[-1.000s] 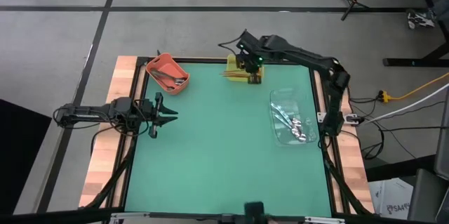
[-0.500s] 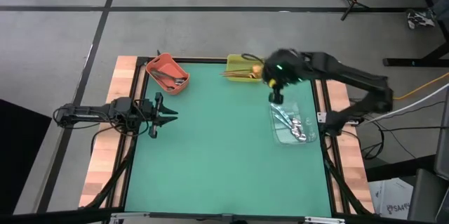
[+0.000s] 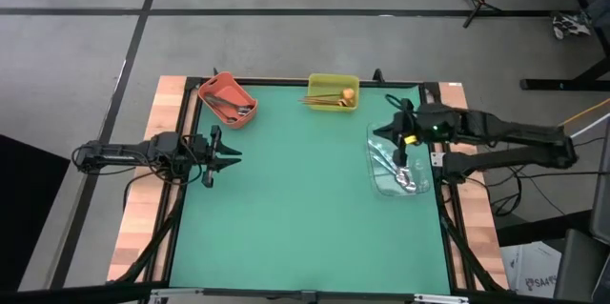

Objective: Sort silverware by color (type)
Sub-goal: Return to Home Position

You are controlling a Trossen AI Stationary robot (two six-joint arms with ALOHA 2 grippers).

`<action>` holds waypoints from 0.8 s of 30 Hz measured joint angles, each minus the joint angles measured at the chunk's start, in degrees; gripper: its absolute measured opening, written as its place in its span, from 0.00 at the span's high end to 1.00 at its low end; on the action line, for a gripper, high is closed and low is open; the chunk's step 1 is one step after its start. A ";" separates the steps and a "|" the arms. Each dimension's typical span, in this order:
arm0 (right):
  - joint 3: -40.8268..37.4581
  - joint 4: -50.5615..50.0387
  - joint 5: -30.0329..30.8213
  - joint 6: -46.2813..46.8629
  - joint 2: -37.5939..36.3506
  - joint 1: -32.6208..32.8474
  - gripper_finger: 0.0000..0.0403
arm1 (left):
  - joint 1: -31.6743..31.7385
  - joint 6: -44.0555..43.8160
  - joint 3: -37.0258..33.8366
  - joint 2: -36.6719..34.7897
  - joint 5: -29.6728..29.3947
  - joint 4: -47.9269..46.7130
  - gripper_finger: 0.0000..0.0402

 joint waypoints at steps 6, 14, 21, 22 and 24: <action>-12.12 8.67 0.09 0.66 -9.27 0.00 1.00 | 0.02 -0.01 0.00 0.00 0.00 0.00 0.79; -22.23 11.70 -0.49 3.67 -20.95 0.00 1.00 | 0.02 0.00 0.00 0.00 -0.02 -0.02 0.79; -29.43 14.30 -0.49 5.00 -31.34 0.00 1.00 | 0.02 0.00 0.00 0.00 -0.01 0.00 0.79; -30.06 14.60 -0.49 5.03 -32.55 0.00 1.00 | 0.02 0.00 0.00 0.00 -0.02 0.00 0.79; -31.31 14.64 -0.30 5.06 -35.22 0.00 1.00 | 0.00 0.00 0.00 0.00 0.00 0.00 0.79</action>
